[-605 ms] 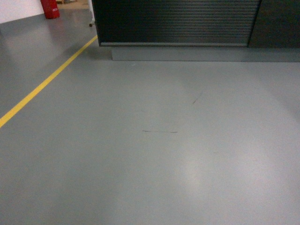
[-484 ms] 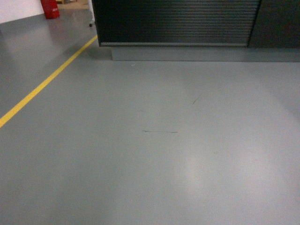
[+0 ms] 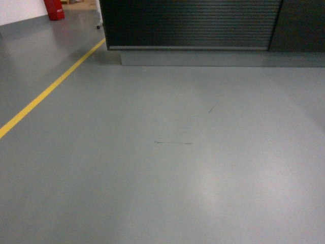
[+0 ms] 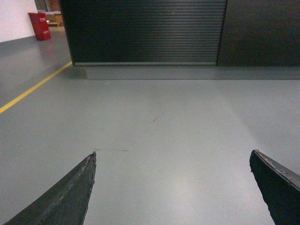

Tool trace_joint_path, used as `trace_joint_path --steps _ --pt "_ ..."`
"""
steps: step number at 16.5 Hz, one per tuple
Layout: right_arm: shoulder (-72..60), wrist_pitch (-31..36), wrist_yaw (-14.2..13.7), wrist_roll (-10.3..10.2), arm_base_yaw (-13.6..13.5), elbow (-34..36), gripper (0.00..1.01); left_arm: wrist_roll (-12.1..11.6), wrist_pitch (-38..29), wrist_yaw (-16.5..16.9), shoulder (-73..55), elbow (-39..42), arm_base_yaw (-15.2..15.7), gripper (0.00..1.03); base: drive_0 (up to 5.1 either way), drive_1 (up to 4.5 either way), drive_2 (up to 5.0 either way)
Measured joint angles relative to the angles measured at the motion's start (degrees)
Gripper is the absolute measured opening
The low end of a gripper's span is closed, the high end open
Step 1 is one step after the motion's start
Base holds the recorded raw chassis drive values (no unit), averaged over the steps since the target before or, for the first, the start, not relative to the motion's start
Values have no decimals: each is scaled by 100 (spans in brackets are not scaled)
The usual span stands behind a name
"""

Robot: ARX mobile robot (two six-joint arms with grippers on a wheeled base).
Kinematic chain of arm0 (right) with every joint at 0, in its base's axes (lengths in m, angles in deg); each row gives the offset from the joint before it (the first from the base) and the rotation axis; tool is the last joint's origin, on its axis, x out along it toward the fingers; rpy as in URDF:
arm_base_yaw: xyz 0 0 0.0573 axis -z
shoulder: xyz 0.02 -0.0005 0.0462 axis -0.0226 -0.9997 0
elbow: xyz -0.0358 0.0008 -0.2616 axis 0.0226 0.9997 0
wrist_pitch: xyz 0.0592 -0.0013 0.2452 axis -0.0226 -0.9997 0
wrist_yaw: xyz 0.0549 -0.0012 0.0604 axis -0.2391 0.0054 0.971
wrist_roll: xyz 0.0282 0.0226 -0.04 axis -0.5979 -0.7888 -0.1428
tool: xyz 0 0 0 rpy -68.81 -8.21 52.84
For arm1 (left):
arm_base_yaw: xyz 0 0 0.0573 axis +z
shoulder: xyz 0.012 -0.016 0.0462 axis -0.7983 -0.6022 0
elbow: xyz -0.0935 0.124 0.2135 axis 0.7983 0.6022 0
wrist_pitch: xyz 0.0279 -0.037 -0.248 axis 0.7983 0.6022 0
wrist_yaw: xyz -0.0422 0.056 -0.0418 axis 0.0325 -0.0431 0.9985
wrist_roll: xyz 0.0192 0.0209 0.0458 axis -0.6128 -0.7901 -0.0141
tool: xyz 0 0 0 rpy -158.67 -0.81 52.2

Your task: Place dark red mango on scale at checkout

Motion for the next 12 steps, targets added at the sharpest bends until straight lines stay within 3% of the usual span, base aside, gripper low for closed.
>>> trace_joint_path --steps 12 --pt "0 2 0 0 0 0 98 0 0 0 0 0 0 98 0 0 0"
